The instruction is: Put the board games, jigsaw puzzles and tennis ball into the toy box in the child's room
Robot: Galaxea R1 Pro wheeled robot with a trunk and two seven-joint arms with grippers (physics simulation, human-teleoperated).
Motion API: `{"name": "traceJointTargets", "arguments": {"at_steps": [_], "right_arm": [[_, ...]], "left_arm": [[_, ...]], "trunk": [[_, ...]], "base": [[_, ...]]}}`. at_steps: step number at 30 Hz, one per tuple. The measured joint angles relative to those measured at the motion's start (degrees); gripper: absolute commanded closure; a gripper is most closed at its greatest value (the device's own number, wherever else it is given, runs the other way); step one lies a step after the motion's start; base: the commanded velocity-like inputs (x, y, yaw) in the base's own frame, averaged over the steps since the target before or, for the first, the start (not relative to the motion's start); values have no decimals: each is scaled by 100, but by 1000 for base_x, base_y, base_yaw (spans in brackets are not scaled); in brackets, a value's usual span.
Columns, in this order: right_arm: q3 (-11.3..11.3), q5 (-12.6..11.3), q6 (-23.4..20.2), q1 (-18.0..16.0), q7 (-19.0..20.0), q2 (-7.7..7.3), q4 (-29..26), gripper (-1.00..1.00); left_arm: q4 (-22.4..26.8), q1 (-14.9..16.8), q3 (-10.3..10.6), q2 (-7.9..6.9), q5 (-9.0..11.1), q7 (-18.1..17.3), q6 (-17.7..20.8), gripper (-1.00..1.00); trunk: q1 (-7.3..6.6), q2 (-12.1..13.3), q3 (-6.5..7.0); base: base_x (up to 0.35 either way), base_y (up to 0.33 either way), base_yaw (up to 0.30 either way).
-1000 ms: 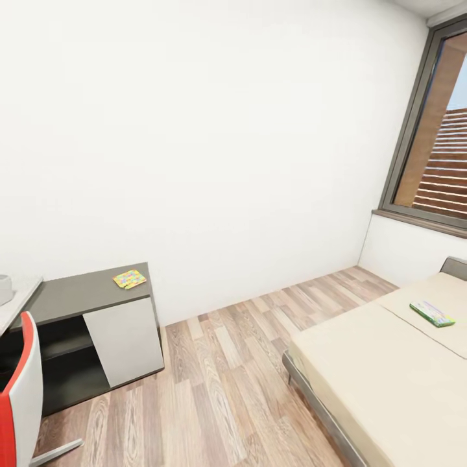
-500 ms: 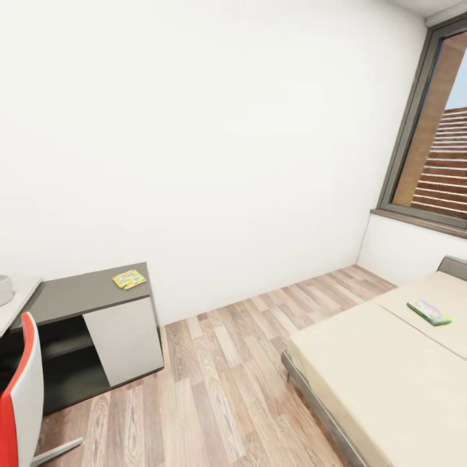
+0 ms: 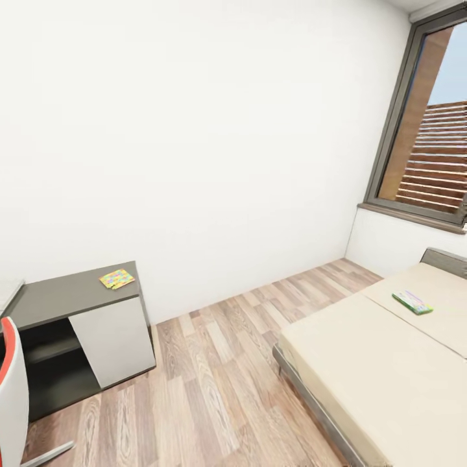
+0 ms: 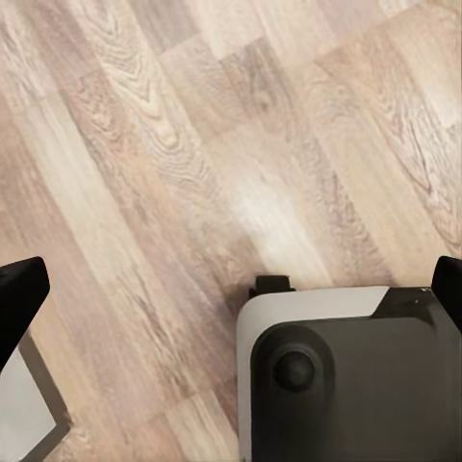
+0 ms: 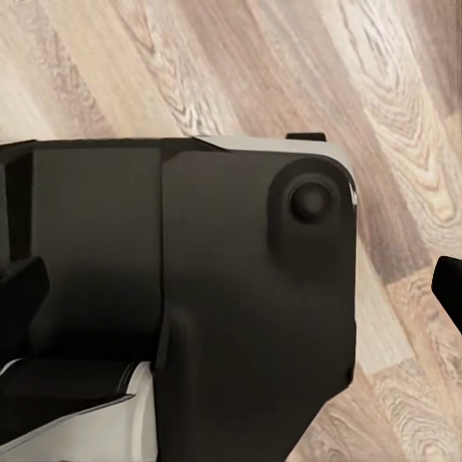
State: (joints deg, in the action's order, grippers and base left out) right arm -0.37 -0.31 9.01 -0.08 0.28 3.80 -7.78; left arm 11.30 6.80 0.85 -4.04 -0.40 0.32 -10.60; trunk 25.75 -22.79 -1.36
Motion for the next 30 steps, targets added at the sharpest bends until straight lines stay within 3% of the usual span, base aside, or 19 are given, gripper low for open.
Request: {"name": "traceJointTargets", "arguments": {"at_steps": [30], "right_arm": [[-2, -8, 209, 0, -4, -1, 17, -100]], "left_arm": [[-1, -2, -3, 10, -8, 0, -2, -100]], "trunk": [[0, -1, -236]], "base": [[0, 0, -180]]}}
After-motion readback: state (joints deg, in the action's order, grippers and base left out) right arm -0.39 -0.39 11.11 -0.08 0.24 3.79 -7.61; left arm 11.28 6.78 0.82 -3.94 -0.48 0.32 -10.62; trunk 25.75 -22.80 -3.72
